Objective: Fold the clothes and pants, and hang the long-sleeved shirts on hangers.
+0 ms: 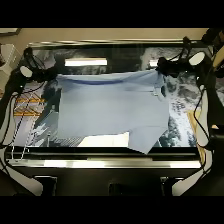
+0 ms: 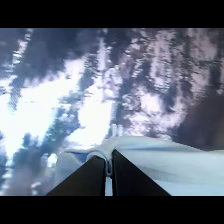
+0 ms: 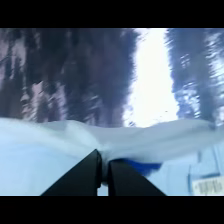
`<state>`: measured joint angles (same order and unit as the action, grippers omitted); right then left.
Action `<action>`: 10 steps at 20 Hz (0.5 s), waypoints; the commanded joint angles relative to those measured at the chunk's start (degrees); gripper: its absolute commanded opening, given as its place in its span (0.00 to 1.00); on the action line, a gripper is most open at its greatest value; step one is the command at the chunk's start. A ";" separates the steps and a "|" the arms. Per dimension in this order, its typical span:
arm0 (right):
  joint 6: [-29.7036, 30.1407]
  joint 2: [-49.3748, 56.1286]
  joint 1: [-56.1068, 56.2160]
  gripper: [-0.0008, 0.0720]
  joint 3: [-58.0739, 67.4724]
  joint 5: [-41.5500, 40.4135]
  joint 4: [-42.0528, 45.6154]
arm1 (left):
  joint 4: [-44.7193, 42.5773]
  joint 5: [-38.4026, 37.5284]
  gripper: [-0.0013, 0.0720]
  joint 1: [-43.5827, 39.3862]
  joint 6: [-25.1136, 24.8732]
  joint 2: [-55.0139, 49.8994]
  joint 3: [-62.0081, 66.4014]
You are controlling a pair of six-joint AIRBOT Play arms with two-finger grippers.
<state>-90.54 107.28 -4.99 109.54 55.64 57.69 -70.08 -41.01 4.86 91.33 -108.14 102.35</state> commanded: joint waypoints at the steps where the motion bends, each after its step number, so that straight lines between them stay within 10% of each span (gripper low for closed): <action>1: 0.33 5.99 -0.07 0.07 -0.02 -6.25 1.11 | -0.04 2.40 0.03 -0.31 -0.04 -5.95 4.22; 10: -3.98 4.72 -0.50 0.07 0.02 15.54 18.99 | -0.20 -25.73 0.03 -0.31 0.04 -5.03 4.15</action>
<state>-92.71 111.96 -5.45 109.56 63.88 69.10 -70.22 -56.77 4.58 91.29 -113.01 106.32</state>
